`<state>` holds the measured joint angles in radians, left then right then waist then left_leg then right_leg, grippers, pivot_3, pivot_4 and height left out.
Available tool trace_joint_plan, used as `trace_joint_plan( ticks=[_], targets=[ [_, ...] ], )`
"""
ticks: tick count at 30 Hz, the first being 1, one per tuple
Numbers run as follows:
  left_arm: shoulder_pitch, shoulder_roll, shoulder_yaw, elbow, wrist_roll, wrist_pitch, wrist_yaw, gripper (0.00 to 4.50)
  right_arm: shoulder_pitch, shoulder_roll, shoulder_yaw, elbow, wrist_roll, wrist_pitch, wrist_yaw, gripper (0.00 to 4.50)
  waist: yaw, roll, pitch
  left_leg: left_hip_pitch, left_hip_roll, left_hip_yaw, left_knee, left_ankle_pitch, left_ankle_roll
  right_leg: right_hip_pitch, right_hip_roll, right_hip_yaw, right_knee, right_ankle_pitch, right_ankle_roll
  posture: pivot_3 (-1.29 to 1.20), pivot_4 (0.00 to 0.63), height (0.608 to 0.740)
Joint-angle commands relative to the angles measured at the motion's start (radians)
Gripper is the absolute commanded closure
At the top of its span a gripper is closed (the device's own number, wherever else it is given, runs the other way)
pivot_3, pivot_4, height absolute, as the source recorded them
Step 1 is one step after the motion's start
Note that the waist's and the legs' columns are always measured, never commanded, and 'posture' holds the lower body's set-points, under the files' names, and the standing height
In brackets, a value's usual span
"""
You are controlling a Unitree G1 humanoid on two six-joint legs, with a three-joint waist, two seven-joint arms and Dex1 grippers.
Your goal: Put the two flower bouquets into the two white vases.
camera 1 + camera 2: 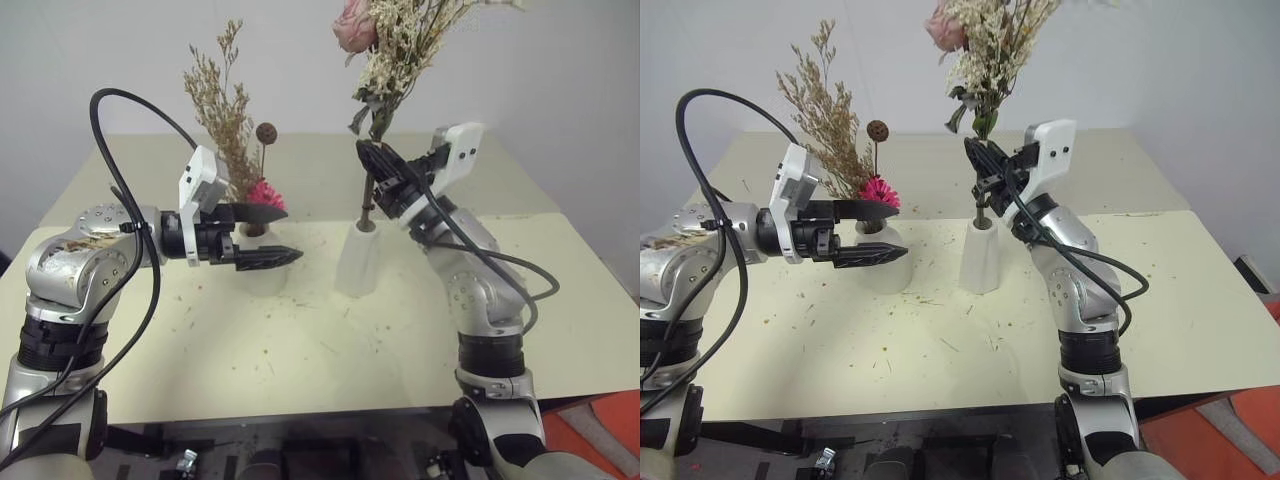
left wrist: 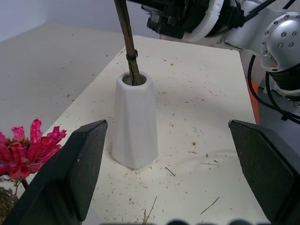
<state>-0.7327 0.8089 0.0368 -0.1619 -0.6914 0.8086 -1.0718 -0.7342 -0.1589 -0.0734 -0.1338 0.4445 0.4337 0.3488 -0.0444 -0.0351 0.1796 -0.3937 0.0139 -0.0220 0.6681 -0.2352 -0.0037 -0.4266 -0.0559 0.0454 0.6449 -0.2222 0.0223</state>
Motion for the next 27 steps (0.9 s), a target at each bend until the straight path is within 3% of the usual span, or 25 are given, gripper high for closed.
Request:
trace_joint_plan(
  ticks=[1, 11, 24, 27],
  targets=[
    [-0.006, 0.016, 0.034, -0.03, -0.008, -0.005, 0.001, 0.0, 0.009, 0.001, 0.011, -0.005, -0.029, -0.059, 0.005, 4.27, -0.001, 0.0, 0.0, 0.0, 0.0, 0.0, 0.0, 0.0, 0.0, 0.0, 0.0, 0.0, 0.0, 0.0, 0.0, 0.0, 0.15, 0.74],
    [-0.007, 0.02, 0.033, -0.031, -0.01, 0.0, 0.002, 0.0, 0.054, 0.022, 0.027, 0.034, -0.075, -0.116, 0.001, 4.27, 0.0, 0.0, 0.0, 0.0, 0.0, 0.0, 0.0, 0.0, 0.0, 0.0, 0.0, 0.0, 0.0, 0.0, 0.0, 0.0, 0.15, 0.74],
    [-0.015, 0.02, 0.028, -0.023, -0.008, 0.0, -0.001, 0.0, 0.204, -0.015, 0.048, -0.102, -0.103, -0.147, 0.031, 0.03, 0.0, 0.0, 0.0, 0.0, 0.0, 0.0, 0.0, 0.0, 0.0, 0.0, 0.0, 0.0, -0.001, 0.0, 0.0, 0.0, 0.15, 0.74],
    [-0.014, 0.018, 0.025, -0.022, -0.006, -0.001, -0.001, 0.0, 0.24, -0.049, 0.043, -0.154, -0.095, -0.145, 0.055, 0.03, 0.001, 0.0, 0.0, 0.0, 0.0, 0.0, 0.0, 0.0, 0.0, 0.0, 0.0, 0.0, -0.001, 0.0, 0.0, 0.0, 0.15, 0.74]
  ],
)
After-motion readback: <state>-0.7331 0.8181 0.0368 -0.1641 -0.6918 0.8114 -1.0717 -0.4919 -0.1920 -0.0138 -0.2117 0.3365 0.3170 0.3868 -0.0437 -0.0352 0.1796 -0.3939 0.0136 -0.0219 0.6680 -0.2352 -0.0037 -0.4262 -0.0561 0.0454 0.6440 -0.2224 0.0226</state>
